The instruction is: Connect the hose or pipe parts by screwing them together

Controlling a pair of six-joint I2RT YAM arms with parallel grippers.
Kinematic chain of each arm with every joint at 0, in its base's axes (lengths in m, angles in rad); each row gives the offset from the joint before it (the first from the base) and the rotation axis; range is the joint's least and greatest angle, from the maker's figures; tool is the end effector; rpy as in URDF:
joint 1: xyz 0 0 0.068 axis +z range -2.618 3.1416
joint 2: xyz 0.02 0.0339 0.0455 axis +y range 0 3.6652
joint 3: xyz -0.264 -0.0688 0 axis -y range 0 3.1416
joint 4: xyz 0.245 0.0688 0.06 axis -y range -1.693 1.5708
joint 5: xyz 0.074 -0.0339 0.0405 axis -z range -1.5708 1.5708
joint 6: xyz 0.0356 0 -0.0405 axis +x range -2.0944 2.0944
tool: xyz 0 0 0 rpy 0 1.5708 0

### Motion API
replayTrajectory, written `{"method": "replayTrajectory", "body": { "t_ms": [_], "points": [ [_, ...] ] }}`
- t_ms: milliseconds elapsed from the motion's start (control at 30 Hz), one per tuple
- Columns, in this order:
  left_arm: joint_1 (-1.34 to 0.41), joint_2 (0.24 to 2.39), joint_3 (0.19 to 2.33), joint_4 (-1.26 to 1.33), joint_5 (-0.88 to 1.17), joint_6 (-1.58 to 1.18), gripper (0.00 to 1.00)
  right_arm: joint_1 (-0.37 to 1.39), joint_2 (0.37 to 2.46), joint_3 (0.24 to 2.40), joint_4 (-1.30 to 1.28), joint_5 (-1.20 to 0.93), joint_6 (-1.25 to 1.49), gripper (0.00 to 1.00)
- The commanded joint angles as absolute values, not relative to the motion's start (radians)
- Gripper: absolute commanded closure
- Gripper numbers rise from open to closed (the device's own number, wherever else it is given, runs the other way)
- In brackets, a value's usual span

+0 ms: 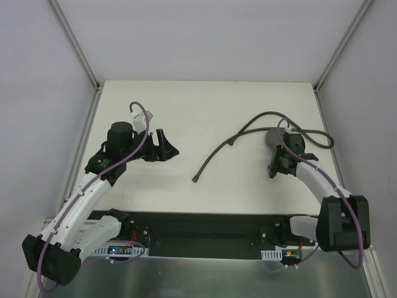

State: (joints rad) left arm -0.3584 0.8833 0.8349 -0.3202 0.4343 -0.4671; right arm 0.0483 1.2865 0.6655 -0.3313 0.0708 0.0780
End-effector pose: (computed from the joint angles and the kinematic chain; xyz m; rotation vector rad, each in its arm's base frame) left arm 0.1813 -0.0839 0.3273 0.1940 2.0187 -0.9568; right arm 0.2435 0.0092 0.1839 0.0659 2.5192 -0.0383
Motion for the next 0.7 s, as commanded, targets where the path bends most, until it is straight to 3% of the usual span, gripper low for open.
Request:
{"method": "replayTrajectory", "body": {
  "t_ms": [0,67,200,467,667],
  "points": [
    [-0.353,0.931,0.867,-0.316,0.426,-0.506,0.2,0.184,1.03,0.629,-0.195,0.057,-0.02,0.99],
    [-0.354,0.96,0.905,-0.316,0.495,-0.528,0.21,0.253,0.941,0.582,-0.091,-0.066,-0.061,0.99],
    [-0.373,1.052,0.983,-0.287,0.612,-0.575,0.21,0.397,0.757,0.528,-0.012,-0.104,-0.048,0.99],
    [-0.508,1.141,1.031,-0.055,0.689,-0.623,0.08,0.673,0.779,0.542,0.133,-0.105,0.055,0.99],
    [-0.571,1.212,0.988,0.026,0.611,-0.673,0.11,0.807,0.807,0.525,0.27,-0.028,0.109,0.99]
  ]
}}
